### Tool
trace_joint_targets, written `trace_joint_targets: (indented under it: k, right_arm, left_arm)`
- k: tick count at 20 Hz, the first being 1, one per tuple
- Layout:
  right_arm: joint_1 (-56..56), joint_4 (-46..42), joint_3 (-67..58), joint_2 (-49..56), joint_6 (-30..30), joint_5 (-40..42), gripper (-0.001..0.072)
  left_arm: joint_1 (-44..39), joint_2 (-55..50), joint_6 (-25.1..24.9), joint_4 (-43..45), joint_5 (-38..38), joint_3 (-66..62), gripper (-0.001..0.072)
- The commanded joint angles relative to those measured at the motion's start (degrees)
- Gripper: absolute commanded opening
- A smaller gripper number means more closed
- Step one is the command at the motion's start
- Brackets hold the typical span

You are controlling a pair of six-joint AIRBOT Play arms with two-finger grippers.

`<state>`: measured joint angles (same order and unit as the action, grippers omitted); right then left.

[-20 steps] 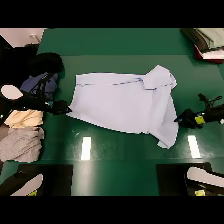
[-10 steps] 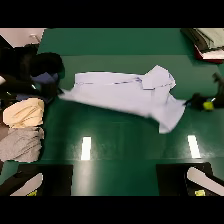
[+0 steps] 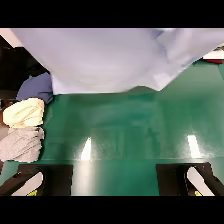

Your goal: Fold the shirts.

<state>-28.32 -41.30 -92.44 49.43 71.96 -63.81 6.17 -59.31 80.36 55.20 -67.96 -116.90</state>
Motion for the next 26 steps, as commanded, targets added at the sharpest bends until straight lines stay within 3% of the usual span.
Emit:
trace_joint_targets:
  k: [1, 8, 11, 17, 21, 24, 26]
  right_arm:
    - [-0.1, -0.2, -13.5, -3.2, 1.8, 0.0, 0.0018]
    - [-0.1, -18.4, -30.8, -1.5, 11.9, -13.4, 0.0016]
    - [0.0, -20.2, -34.2, 5.5, 14.5, -23.3, 0.0015]
    - [7.0, -22.4, -14.1, 19.8, 16.5, -36.4, 0.0016]
    - [16.7, -32.0, -6.2, 31.2, 16.7, -34.2, 0.0016]
    - [20.1, -32.4, -4.2, 38.3, 16.7, -23.4, 0.0016]
    - [21.6, -32.3, -4.1, 42.2, 16.7, -13.3, 0.0016]
  left_arm:
    - [0.2, 4.4, 0.7, -0.5, 2.9, -8.3, 0.0023]
    - [0.2, 12.0, 0.7, 1.0, 2.3, -6.9, 0.0022]
    - [0.2, 11.2, 2.0, 3.0, 1.0, 4.6, 0.0022]
    - [-0.2, -1.2, 2.2, 2.9, -12.9, 24.8, 0.0023]
    - [-0.1, -11.7, 1.8, 2.5, -12.2, 31.4, 0.0023]
    - [-0.1, -18.1, -3.7, 1.4, -2.0, 31.5, 0.0023]
    - [-0.1, -21.0, -4.7, 1.3, 8.3, 31.5, 0.0023]
